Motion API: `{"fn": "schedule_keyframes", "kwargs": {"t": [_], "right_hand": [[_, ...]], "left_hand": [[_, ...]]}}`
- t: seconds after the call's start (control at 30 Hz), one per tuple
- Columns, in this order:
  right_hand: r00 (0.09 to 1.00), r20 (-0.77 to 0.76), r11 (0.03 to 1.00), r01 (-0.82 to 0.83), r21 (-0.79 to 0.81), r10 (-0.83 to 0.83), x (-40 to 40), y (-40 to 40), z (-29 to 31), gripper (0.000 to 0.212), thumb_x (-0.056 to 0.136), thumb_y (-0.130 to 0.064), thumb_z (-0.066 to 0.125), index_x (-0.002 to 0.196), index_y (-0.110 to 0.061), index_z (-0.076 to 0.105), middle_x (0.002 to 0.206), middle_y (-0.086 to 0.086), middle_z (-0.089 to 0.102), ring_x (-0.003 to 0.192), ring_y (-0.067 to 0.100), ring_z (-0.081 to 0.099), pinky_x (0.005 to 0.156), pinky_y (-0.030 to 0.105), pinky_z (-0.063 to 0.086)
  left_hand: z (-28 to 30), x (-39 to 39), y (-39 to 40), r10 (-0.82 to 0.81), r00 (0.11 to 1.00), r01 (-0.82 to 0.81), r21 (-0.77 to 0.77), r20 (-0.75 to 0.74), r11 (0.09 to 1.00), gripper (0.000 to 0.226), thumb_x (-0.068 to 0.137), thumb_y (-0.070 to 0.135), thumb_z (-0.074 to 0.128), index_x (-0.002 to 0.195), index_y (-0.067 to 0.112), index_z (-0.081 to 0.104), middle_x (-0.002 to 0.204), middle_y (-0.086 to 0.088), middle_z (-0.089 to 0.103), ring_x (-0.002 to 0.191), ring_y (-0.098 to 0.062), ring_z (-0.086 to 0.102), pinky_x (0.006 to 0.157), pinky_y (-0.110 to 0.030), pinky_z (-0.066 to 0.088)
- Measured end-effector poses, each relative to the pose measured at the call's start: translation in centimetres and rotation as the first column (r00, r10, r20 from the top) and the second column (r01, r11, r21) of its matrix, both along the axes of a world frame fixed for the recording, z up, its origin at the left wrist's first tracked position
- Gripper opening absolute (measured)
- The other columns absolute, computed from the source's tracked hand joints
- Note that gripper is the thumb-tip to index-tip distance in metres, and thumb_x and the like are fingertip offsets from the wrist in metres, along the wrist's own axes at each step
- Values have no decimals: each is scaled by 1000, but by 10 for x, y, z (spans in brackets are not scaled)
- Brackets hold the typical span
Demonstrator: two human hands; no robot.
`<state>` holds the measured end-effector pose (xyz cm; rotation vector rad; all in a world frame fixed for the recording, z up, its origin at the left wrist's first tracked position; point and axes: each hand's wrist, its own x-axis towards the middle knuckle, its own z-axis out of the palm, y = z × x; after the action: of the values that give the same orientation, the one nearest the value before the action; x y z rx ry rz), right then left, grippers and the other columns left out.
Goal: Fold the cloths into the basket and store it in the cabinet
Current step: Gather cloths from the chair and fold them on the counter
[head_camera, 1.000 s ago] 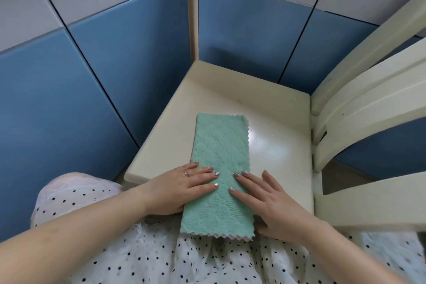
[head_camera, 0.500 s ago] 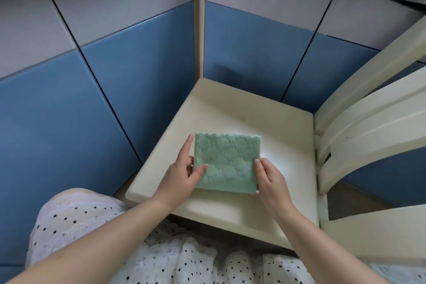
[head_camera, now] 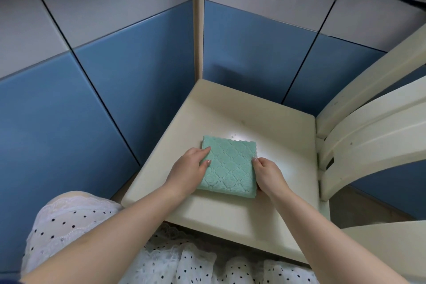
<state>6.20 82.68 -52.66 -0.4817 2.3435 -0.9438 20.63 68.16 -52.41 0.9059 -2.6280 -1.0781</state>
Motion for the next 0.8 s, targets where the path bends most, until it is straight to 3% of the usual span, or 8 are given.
{"fn": "schedule_keyframes", "kwargs": {"t": [0.13, 0.2, 0.3, 0.37, 0.43, 0.57, 0.7, 0.8], "right_hand": [[990, 126, 998, 62, -33, -57, 1, 5, 2, 34, 99, -32, 37, 92, -7, 59, 79, 7, 60, 72, 28, 59, 65, 35, 50], [982, 161, 992, 106, -61, -95, 2, 15, 7, 29, 96, -38, 43, 97, -13, 58, 81, 4, 64, 68, 23, 62, 69, 39, 55], [985, -162, 997, 49, -64, -59, 1, 24, 16, 25, 95, -33, 47, 112, -18, 57, 98, -1, 63, 78, 11, 59, 74, 31, 45], [916, -400, 991, -71, -114, 20, 6, 15, 19, 30, 94, -23, 49, 123, -15, 56, 122, 4, 57, 106, 12, 54, 91, 28, 38], [825, -537, 976, -218, -12, 178, 15, -5, 18, 39, 94, -19, 47, 133, -12, 49, 142, 7, 43, 132, 22, 37, 110, 35, 27], [761, -499, 907, -302, 295, 415, 31, -33, 8, 48, 98, -24, 28, 146, -21, 28, 158, -2, 13, 146, 16, 5, 115, 49, 5], [750, -493, 884, -269, 382, 441, 42, -22, -13, 77, 79, -41, -9, 150, -21, 15, 159, -3, 8, 147, 15, 2, 115, 52, 1], [739, -510, 879, -240, 412, 441, 43, -16, -19, 83, 75, -45, -12, 150, -19, 12, 159, -1, 3, 147, 14, -2, 114, 53, -1]], "left_hand": [[5, -2, 1, -40, 995, 42, -27, 91, 999, 50, 96, 33, 47, 144, 27, 35, 135, 3, 42, 116, -13, 49, 94, -23, 38], [9, 2, -2, -37, 991, 53, -121, 132, 991, 54, 93, 40, 49, 144, 29, 35, 139, 4, 35, 117, -16, 49, 96, -29, 39], [12, 6, -9, -20, 997, 44, -339, 72, 940, 51, 93, 41, 48, 140, 21, 43, 146, -2, 35, 130, -23, 39, 106, -37, 34], [12, -1, -6, -118, 990, 140, -396, 80, 907, 51, 95, 41, 37, 140, 18, 44, 149, -3, 36, 139, -23, 29, 113, -40, 27], [12, -13, 2, -222, 960, 276, -424, 173, 863, 48, 98, 34, 33, 144, 20, 37, 154, 0, 28, 145, -19, 16, 117, -38, 13], [4, -34, 12, -292, 906, 407, -443, 306, 799, 49, 98, 28, 23, 146, 21, 30, 156, 6, 22, 146, -17, 9, 117, -41, 5], [-12, -26, 14, -318, 874, 471, -475, 368, 744, 68, 87, 39, 2, 148, 19, 25, 157, 2, 19, 146, -19, 10, 117, -43, 4], [-15, -21, 12, -279, 883, 443, -474, 377, 761, 77, 82, 47, -6, 150, 21, 16, 159, 2, 9, 147, -16, 2, 117, -41, -2]]}}
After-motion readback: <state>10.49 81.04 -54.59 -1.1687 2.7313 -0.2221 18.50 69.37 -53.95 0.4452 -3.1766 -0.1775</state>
